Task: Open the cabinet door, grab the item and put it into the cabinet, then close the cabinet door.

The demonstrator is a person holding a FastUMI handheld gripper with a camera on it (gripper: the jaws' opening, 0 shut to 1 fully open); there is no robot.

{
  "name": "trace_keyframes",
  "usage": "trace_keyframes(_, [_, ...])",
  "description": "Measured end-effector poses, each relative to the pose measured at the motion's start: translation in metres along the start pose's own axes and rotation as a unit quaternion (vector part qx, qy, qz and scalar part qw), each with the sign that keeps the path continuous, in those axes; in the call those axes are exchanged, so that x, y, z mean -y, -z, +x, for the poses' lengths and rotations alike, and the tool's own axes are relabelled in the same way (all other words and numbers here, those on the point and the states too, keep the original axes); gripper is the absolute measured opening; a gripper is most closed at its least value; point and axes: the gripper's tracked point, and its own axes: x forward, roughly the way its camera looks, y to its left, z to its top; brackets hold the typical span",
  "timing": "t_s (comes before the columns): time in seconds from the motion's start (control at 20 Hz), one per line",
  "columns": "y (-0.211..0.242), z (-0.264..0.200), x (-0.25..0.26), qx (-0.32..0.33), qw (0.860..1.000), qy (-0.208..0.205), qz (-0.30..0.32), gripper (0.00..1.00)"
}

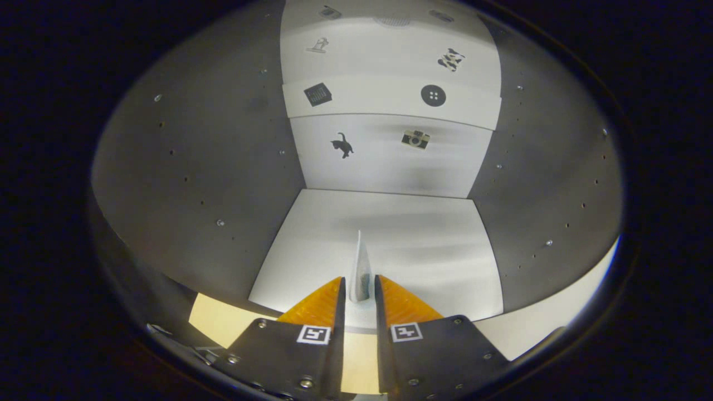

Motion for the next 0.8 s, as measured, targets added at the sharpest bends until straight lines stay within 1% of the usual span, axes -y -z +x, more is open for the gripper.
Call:
trace_keyframes(0.1, [-0.005, -0.004, 0.003, 0.014, 1.0, 0.002, 0.003, 0.31])
trace_keyframes(0.15, [-0.007, -0.006, 0.004, 0.02, 1.0, 0.002, 0.006, 0.31])
trace_keyframes(0.45, [-0.024, -0.034, 0.0, 0.076, 0.997, -0.02, 0.024, 0.32])
trace_keyframes(0.65, [-0.029, -0.056, 0.002, 0.109, 0.994, -0.022, 0.023, 0.31])
trace_keyframes(0.8, [-0.034, -0.083, 0.001, 0.15, 0.988, -0.023, 0.018, 0.31])
